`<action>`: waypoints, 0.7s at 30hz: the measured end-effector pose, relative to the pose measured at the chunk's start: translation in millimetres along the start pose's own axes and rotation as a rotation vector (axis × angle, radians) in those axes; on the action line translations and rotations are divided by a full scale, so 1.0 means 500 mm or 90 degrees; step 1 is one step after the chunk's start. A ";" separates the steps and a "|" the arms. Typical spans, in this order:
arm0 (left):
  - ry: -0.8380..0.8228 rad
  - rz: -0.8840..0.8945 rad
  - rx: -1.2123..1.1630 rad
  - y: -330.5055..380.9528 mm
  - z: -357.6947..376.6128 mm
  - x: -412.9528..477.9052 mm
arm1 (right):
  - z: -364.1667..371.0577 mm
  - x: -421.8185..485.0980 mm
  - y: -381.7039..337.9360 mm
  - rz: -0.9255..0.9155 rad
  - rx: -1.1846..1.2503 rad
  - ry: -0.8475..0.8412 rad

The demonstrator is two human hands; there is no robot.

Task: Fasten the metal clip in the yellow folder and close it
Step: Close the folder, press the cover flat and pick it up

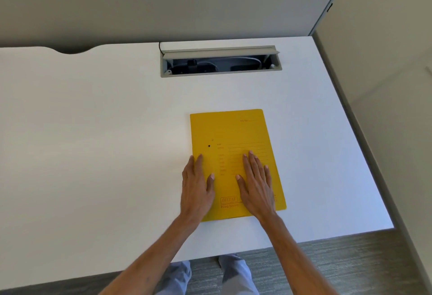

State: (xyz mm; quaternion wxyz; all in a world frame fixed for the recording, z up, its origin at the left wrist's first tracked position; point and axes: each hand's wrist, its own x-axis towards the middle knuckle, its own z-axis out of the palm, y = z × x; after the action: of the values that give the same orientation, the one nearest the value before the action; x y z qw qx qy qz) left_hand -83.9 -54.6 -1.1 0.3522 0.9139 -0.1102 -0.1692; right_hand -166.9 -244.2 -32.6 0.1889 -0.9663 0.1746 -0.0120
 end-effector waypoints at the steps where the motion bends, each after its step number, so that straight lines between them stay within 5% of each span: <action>1: 0.014 -0.019 -0.058 0.006 -0.004 0.007 | 0.003 -0.003 0.001 0.001 0.009 -0.005; 7: 0.074 -0.264 -0.497 0.024 -0.025 0.055 | 0.006 -0.010 0.010 0.021 0.053 0.010; 14: -0.079 -0.164 -0.572 0.006 -0.033 0.018 | -0.010 -0.004 0.013 0.030 0.178 0.003; 18: -0.109 -0.174 -0.641 -0.006 -0.059 0.009 | -0.074 0.027 0.014 0.187 0.297 0.078; 21: -0.116 -0.180 -0.691 -0.020 -0.113 0.016 | -0.125 0.064 -0.002 0.310 0.436 0.036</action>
State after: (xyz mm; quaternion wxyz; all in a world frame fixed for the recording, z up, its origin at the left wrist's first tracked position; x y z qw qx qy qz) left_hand -53.8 -15.9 29.4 0.7343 0.5895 0.0860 -0.3254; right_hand -142.1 -276.9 24.2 0.4918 -0.7774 0.3888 -0.0508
